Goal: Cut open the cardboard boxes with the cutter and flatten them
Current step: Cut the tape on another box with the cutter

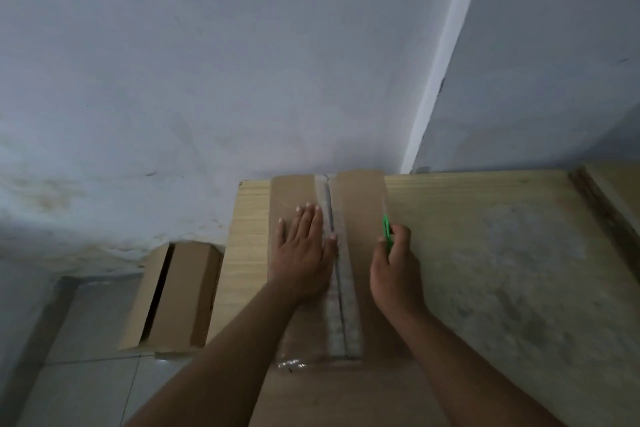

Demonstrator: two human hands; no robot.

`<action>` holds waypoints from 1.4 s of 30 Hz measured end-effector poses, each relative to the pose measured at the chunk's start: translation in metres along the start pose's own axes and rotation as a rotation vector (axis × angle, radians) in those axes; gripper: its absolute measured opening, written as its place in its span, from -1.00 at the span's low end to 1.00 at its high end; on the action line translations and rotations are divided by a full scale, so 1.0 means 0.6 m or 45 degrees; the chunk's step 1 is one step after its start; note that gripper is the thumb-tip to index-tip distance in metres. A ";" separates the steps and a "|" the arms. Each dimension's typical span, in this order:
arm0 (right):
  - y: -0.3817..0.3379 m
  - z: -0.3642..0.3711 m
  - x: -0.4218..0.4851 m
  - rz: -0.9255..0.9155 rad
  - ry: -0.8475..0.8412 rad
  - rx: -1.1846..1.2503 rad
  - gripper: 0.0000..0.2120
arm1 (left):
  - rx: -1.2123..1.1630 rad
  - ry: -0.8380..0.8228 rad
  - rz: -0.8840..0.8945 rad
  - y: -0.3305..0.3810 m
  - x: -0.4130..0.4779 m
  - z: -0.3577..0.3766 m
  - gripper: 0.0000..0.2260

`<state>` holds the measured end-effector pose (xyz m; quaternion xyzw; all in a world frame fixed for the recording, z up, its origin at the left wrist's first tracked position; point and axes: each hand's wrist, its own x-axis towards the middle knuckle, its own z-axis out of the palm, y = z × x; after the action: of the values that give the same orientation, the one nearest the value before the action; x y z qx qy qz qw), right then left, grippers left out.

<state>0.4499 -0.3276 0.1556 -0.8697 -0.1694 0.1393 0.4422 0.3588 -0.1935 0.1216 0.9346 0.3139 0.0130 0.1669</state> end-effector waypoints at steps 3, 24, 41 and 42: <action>-0.002 0.010 0.008 -0.002 0.028 -0.159 -0.82 | 0.025 0.039 0.075 -0.047 0.079 -0.018 -0.42; -0.169 0.122 0.166 0.003 -0.491 -0.706 -0.64 | -0.232 0.224 -0.013 -0.098 0.237 -0.047 -0.71; -0.156 0.132 0.136 0.033 -0.615 -0.887 -0.68 | -0.220 0.182 -0.061 -0.093 0.236 -0.053 -0.71; -0.150 0.129 0.128 0.033 -0.641 -0.896 -0.70 | -0.218 0.180 -0.063 -0.093 0.236 -0.053 -0.72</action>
<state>0.4735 -0.1902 0.1779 -0.9084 -0.2982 0.2866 0.0618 0.4357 -0.0586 0.1224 0.9056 0.3455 0.1016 0.2238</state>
